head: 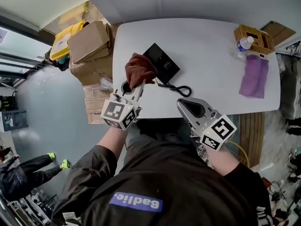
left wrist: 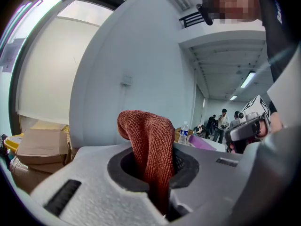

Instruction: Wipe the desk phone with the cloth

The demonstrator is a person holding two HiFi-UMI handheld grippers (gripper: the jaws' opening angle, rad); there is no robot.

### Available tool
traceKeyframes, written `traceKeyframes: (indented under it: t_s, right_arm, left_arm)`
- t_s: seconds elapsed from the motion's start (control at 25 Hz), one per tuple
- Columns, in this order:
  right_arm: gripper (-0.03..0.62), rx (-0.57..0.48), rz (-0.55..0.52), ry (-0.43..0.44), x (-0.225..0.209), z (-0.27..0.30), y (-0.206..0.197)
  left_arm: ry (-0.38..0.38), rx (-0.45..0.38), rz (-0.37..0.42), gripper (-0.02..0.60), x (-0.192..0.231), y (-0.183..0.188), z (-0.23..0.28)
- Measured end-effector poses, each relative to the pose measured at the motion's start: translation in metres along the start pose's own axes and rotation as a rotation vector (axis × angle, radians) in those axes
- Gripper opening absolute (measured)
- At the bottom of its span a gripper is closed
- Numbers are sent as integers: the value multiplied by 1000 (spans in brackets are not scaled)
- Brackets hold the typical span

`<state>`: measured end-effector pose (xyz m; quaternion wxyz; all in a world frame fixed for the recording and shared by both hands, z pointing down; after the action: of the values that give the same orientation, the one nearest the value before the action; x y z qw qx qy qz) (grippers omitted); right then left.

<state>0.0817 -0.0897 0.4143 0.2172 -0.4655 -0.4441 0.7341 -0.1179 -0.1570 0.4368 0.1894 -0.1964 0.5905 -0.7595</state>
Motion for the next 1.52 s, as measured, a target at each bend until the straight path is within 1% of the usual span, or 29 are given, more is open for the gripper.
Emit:
traceKeyframes:
  t_s: [0.16,0.36,0.48,0.6,0.72,0.96,1.24,1.4,1.52]
  right_arm:
    - [29,17,-3,-18,-7,13,-3]
    - [29,46,16,-49,-13,20,-12]
    - [29,56,51,-66,-15,20,-21]
    - [29,64,78,-79,-18,18,-29]
    - [29,66,93,-84,-17,16,-34]
    - [29,59,107,-91,-15,7,-38]
    - [29,40,125,-133,-24,-18,-41]
    - [29,28,141,-153,-30,-30,-43]
    - [29,10,138,-143,-29,-33,-39]
  left_arm:
    - [-2,35,26,54,25,-16,27]
    - [-2,113,69,54,49,-45,64]
    - [8,161,61,54,62,-63,79]
    - [15,207,45,54,66,-80,87]
    - [-6,241,41,54,58,-93,90]
    - [-94,301,48,54,19,-118,93]
    - [-157,352,-1,54,-30,-151,92]
    - [-175,352,0,54,-45,-150,93]
    - [-165,330,16,54,-39,-130,93]
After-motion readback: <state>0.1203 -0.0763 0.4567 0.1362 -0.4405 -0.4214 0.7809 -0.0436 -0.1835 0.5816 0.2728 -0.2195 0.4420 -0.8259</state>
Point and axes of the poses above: the fingertips, and each gripper's own axes: z forward along the fingers, x to its left, y out of its top, the point moved 5 cm from there along -z, backward along the fingers, and after that the axes turned 4 degrees about z, right-handed, at the moved point
